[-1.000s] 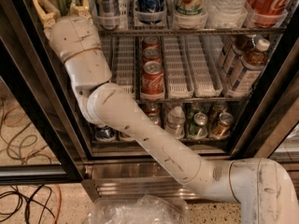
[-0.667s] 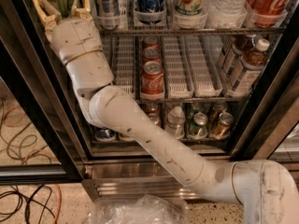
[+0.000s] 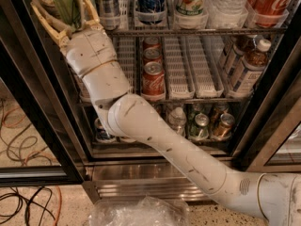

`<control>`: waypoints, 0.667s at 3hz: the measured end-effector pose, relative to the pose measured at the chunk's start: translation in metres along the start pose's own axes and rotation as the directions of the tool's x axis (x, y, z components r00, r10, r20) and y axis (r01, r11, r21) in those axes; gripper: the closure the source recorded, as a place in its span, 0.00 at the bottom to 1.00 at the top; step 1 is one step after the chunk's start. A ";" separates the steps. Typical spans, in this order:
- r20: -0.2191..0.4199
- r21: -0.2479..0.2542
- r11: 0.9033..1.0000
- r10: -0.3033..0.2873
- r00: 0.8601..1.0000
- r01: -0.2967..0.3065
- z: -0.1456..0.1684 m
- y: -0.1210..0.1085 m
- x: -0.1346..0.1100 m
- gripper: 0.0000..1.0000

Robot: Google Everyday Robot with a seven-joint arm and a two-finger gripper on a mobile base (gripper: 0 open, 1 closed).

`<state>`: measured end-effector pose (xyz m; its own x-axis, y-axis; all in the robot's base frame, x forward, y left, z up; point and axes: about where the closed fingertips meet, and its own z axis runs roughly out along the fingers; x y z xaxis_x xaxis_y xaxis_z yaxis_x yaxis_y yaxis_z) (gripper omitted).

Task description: Pick green can from top shelf of fridge

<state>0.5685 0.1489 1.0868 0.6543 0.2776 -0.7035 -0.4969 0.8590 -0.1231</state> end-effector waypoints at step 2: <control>-0.003 -0.001 1.000 -0.005 1.000 0.005 -0.010 0.004 -0.015 1.00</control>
Offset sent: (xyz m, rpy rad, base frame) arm -0.0431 -0.0135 0.0064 -0.0158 0.0035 -0.0094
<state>0.5510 0.1437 1.0905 0.6552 0.2721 -0.7047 -0.4943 0.8599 -0.1276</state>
